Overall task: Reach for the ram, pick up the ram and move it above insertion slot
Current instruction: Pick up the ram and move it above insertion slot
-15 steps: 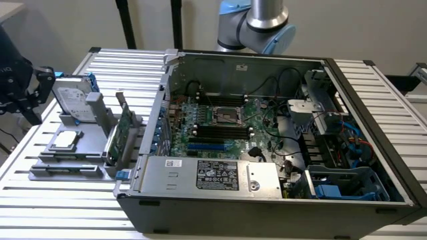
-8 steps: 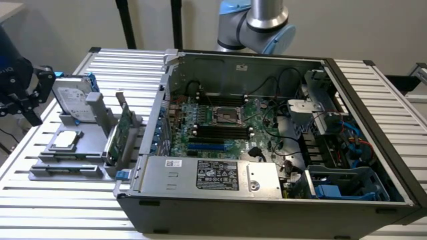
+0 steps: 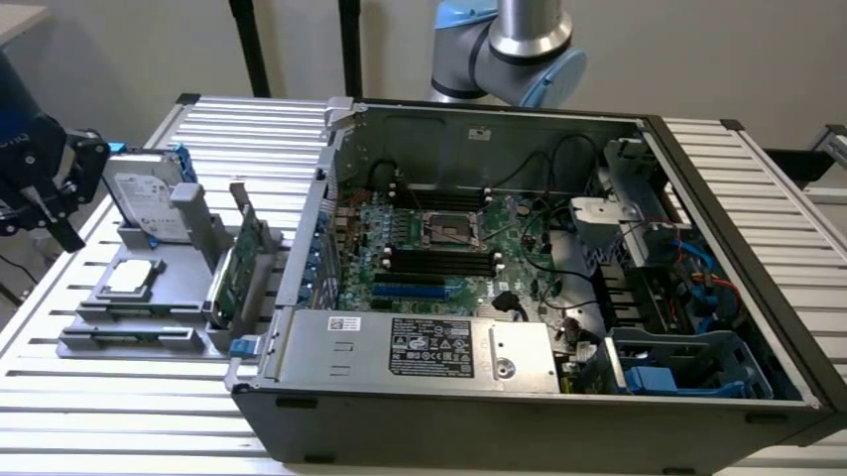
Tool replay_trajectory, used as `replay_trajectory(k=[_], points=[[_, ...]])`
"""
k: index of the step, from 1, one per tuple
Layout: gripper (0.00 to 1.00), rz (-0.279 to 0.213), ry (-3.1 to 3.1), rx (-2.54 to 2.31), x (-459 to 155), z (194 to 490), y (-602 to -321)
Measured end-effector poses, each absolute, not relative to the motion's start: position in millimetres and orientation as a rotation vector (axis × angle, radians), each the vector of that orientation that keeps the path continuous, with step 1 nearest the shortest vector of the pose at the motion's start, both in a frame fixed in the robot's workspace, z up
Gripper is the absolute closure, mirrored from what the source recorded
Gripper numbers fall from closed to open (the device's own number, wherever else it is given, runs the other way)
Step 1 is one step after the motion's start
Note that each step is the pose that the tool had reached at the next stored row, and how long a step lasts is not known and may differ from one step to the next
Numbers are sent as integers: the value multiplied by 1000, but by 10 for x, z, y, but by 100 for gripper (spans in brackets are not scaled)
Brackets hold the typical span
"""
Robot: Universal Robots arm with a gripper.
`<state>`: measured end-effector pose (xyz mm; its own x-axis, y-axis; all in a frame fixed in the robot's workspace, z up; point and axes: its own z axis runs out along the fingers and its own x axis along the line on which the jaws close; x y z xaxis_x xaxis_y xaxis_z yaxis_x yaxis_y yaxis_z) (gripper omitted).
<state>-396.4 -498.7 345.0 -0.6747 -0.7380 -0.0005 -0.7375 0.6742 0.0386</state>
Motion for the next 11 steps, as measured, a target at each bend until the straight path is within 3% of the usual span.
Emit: replay_trajectory(k=[11], points=[[89,-53,-2717,1538,-3964,3417,-4987]])
